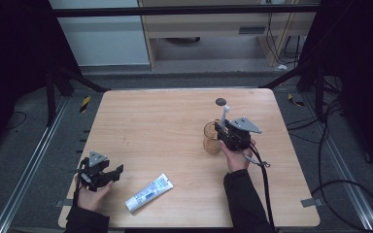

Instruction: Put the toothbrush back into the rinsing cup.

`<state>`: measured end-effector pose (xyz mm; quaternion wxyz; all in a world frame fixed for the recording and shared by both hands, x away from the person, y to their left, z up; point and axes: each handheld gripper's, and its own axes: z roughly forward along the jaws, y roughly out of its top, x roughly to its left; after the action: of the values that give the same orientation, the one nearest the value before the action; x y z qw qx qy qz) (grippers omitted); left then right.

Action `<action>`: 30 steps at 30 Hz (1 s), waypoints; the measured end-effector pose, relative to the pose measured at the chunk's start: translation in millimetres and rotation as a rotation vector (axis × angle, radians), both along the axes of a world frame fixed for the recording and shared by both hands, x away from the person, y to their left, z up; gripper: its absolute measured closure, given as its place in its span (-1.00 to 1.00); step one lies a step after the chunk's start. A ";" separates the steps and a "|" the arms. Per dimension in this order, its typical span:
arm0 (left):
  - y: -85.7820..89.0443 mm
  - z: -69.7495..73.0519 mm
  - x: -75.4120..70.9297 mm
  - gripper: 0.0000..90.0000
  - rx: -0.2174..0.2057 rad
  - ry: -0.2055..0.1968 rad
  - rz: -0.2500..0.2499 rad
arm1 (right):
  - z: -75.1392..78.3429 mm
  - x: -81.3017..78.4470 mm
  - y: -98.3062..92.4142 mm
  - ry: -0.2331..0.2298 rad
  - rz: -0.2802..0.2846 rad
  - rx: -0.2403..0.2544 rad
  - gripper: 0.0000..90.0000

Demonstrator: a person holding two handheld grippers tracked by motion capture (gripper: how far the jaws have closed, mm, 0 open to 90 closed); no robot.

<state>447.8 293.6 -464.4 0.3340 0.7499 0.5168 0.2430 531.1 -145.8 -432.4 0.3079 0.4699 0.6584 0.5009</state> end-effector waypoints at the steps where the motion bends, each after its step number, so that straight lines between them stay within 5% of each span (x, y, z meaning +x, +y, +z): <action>1: 0.0 0.0 0.0 -0.14 0.000 0.000 0.000 | 0.0 0.0 0.0 0.000 0.000 0.000 0.30; 13: -0.2 1.6 -1.2 -0.13 -0.005 -0.005 -0.005 | 4.2 -7.6 0.3 0.066 0.024 -0.024 -0.36; 30: 0.0 4.2 -3.1 0.09 -0.033 0.010 -0.035 | 22.0 -51.0 -31.3 0.096 0.086 -0.024 -0.47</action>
<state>444.7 293.6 -460.2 0.3479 0.7545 0.5091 0.2248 480.1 -177.1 -410.4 0.2598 0.4609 0.6981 0.4825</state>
